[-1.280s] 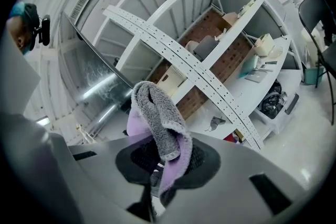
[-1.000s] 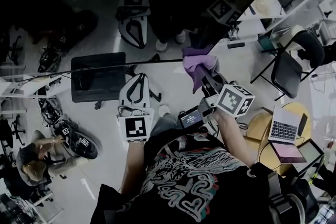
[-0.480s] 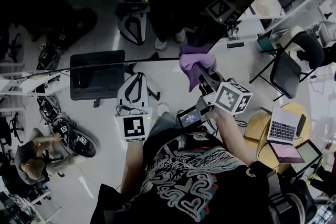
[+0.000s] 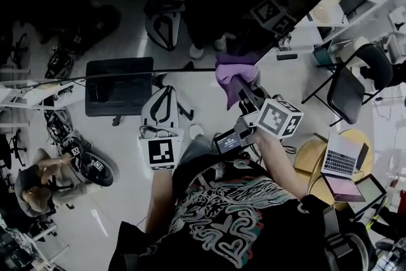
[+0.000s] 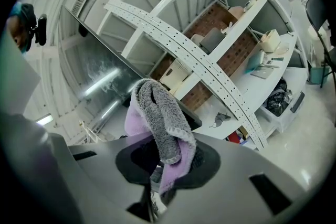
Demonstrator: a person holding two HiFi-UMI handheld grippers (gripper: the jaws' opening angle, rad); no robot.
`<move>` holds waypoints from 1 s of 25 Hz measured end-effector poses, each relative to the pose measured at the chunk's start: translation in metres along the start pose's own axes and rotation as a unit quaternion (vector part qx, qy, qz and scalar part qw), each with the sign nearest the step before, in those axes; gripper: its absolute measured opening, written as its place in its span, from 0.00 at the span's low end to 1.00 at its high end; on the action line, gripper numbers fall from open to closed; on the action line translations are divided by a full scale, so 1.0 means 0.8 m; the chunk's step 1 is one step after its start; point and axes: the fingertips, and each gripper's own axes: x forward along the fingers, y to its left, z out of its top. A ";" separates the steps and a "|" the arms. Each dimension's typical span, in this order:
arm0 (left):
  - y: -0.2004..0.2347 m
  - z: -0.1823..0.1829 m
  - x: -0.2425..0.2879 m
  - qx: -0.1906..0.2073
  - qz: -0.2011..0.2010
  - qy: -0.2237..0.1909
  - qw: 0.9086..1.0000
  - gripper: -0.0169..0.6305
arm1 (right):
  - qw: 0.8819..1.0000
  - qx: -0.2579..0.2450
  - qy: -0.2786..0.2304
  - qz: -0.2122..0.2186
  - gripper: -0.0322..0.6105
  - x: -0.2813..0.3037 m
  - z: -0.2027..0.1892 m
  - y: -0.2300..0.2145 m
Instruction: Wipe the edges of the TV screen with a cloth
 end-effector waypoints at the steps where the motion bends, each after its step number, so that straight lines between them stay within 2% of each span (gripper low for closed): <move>1: 0.002 -0.001 -0.001 -0.002 0.001 0.000 1.000 0.06 | 1.000 -0.001 -0.001 -0.002 0.17 0.001 0.000 0.001; 12: 0.023 -0.003 -0.014 -0.022 0.022 0.004 1.000 0.06 | 1.000 0.001 -0.009 -0.006 0.17 0.011 -0.005 0.005; 19: 0.040 -0.014 -0.019 -0.036 0.043 0.012 0.998 0.06 | 1.000 0.002 0.004 0.000 0.17 0.020 -0.011 0.009; 23: 0.048 -0.016 -0.017 -0.054 0.053 0.001 0.997 0.06 | 1.000 0.001 0.011 0.001 0.17 0.025 -0.013 0.012; 25: 0.049 -0.018 -0.016 -0.049 0.050 0.009 0.998 0.06 | 1.000 0.004 0.013 0.001 0.17 0.027 -0.014 0.013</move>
